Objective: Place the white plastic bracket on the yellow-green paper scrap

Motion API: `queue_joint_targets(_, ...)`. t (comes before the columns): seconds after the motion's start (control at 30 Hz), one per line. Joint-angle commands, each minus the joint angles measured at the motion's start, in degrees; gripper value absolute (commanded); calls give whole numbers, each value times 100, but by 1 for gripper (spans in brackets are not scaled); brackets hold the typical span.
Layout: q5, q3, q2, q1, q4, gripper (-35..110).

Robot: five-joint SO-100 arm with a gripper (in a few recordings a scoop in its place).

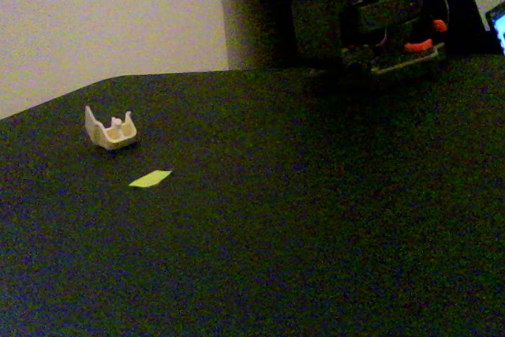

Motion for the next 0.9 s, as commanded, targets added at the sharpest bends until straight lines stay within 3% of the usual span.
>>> queue_joint_targets(0.0, 272, -448, -132, 229, 352, 0)
queue_joint_targets(0.17, 686, -1020, -1011, 290, 659, 0)
queue_joint_targets(0.3, 1081, -1608, -1705, 352, 984, 12)
queue_joint_targets(0.43, 1459, -1529, -1793, 501, 1011, 13)
queue_joint_targets(0.67, 1099, -1485, -2303, 1037, 659, 36)
queue_joint_targets(0.87, 1002, -1143, -2487, 1670, 62, 41)
